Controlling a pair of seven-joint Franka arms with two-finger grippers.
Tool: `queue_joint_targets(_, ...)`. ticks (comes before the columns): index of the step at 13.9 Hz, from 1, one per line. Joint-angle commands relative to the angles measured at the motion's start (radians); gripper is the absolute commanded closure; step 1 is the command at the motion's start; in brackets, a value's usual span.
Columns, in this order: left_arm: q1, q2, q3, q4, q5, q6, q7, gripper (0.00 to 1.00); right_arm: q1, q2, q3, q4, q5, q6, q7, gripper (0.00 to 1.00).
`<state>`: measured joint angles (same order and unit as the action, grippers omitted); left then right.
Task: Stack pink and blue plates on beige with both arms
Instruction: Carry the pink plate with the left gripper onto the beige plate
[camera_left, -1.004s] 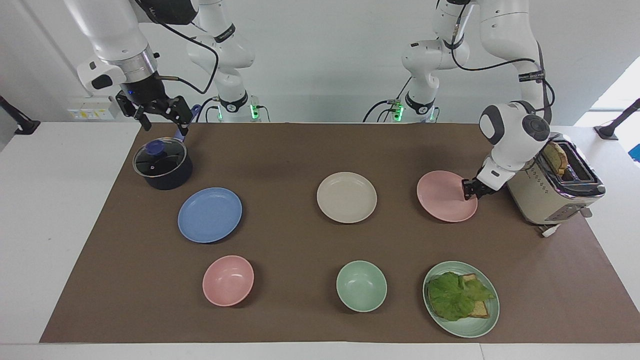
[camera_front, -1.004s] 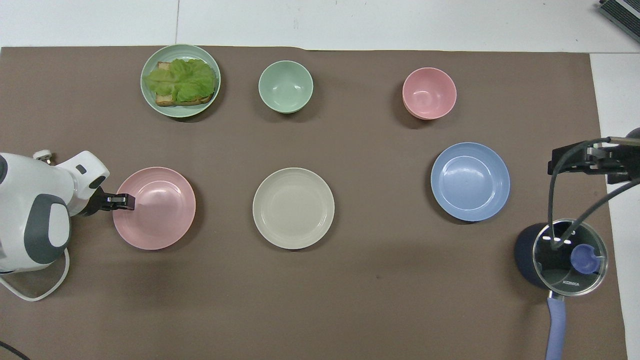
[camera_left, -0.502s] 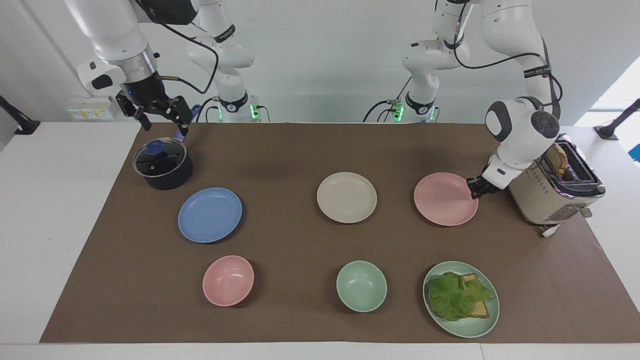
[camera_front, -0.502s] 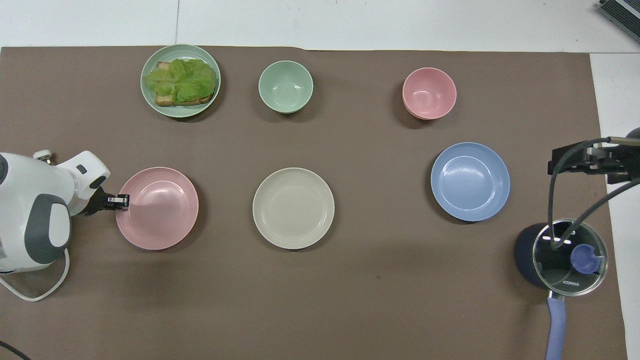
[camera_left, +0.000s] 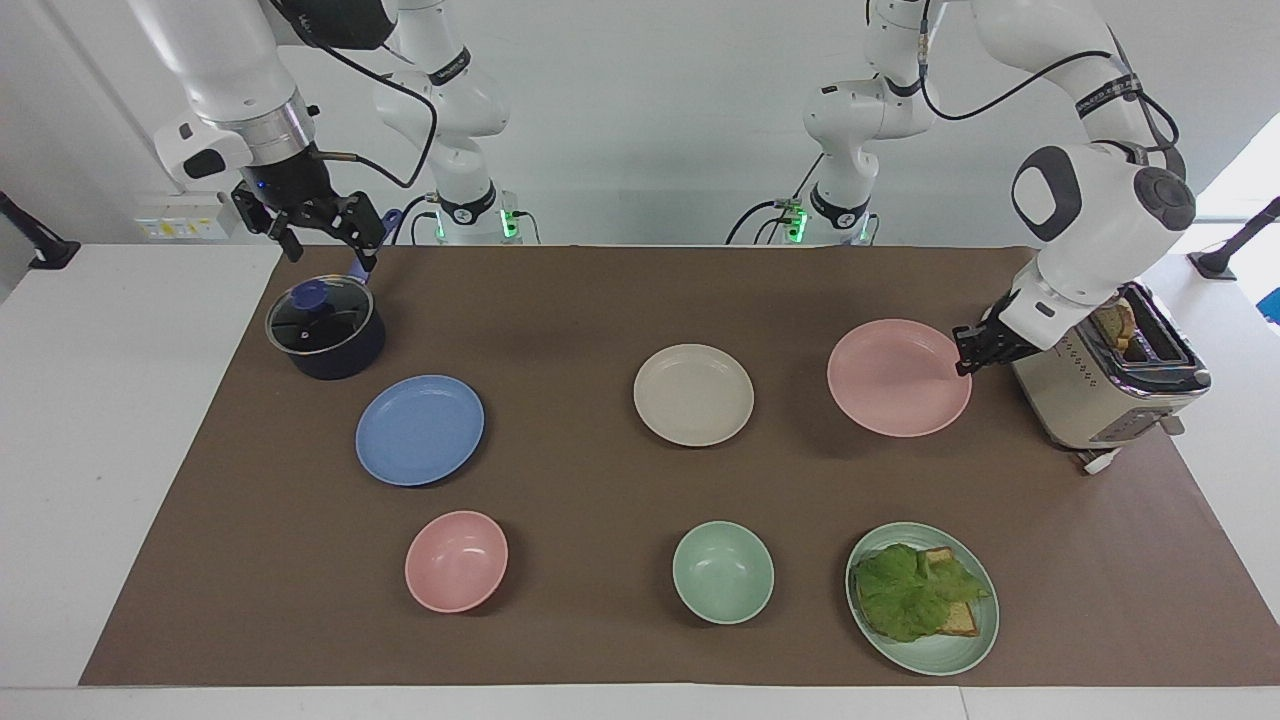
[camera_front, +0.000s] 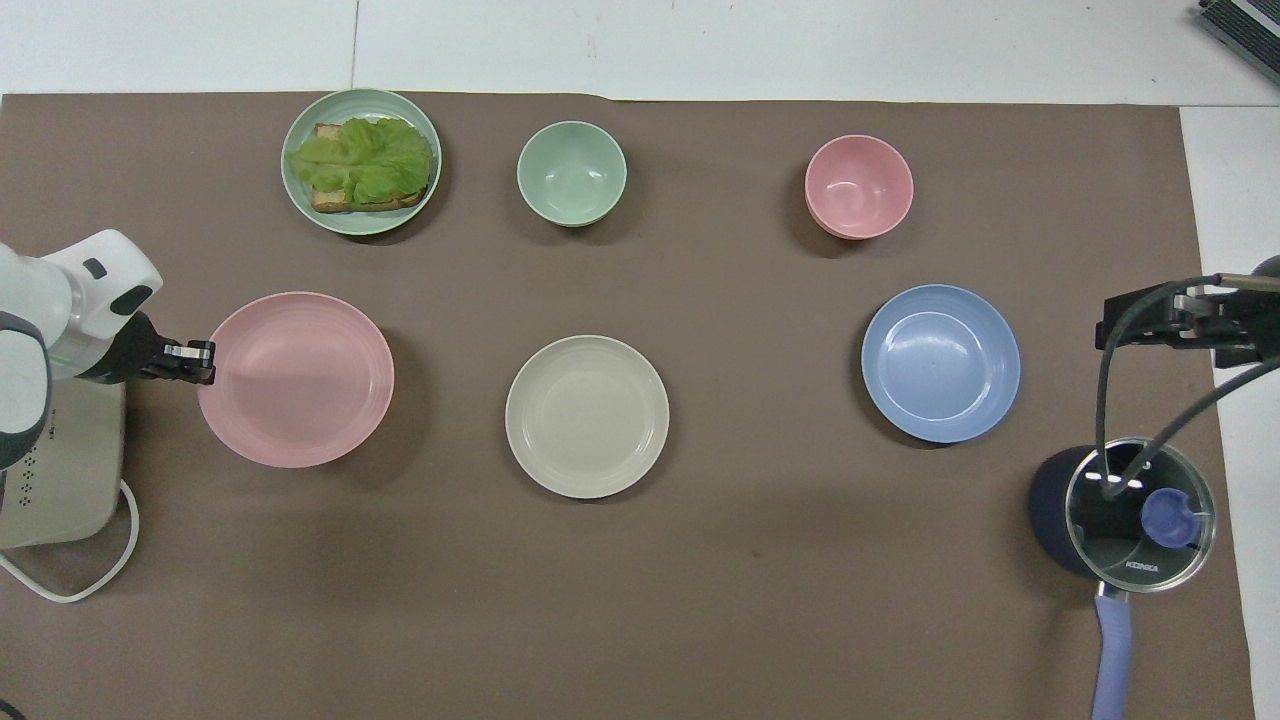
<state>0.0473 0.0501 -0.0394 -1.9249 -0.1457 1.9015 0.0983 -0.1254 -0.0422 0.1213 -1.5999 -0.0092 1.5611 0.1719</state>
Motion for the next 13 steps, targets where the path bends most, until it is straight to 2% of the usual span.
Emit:
queue_joint_targets(1, -0.073, -0.027, -0.033, -0.011, -0.025, -0.013, -0.133, 1.0, -0.013, -0.01, 0.003, -0.011, 0.023, 0.0, -0.032, 0.0)
queue_joint_targets(4, -0.232, -0.023, -0.033, -0.025, -0.046, 0.054, -0.331, 1.0, -0.011, -0.008, 0.003, -0.011, 0.023, 0.0, -0.032, 0.0)
queue_joint_targets(8, -0.433, -0.007, -0.031, -0.138, -0.048, 0.259, -0.492, 1.0, -0.013, -0.008, 0.003, -0.011, 0.023, 0.002, -0.034, 0.0)
queue_joint_targets(10, -0.477, -0.019, -0.031, -0.218, -0.048, 0.353, -0.505, 1.0, -0.011, -0.01, 0.003, -0.011, 0.023, 0.0, -0.034, 0.0)
queue_joint_targets(13, -0.5, 0.0, -0.031, -0.252, -0.048, 0.402, -0.502, 1.0, -0.013, -0.01, 0.005, -0.011, 0.023, 0.002, -0.035, 0.0)
